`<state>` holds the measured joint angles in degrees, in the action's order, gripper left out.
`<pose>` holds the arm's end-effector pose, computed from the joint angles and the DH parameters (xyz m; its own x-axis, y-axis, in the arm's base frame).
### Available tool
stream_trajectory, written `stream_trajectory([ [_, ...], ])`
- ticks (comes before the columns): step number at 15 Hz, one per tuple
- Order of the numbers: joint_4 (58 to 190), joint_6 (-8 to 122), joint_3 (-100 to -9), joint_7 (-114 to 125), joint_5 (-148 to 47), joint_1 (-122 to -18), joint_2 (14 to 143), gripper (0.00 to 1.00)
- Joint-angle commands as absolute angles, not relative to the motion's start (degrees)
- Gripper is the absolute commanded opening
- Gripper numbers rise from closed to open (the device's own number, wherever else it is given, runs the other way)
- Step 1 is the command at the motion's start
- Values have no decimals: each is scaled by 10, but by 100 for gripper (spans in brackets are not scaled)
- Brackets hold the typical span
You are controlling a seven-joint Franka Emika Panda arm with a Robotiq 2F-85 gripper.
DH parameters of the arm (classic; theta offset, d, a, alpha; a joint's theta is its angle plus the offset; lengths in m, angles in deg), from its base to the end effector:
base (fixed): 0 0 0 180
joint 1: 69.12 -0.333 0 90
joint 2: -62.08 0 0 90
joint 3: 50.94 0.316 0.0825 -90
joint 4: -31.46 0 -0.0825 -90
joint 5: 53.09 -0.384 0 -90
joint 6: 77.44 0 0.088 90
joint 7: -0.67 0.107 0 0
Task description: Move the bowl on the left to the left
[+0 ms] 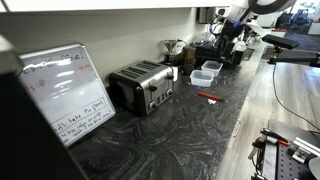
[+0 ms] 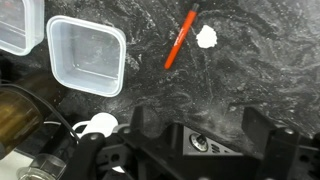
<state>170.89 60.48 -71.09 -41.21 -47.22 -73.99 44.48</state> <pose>0.4514 -0.1281 0.4394 0.8338 0.5113 0.2082 0.4861 -0.8587 0.1623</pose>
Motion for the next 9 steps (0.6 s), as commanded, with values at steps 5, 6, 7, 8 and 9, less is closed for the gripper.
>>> stream_trajectory([
  [5, 1589, 655, -688, -511, -549, -673, 637, 100],
  [6, 1576, 652, -683, -521, -568, -662, 654, 100],
  [7, 1567, 650, -677, -531, -586, -651, 668, 100],
  [8, 1558, 647, -670, -541, -604, -639, 680, 100],
  [9, 1553, 647, -663, -548, -617, -628, 691, 100],
])
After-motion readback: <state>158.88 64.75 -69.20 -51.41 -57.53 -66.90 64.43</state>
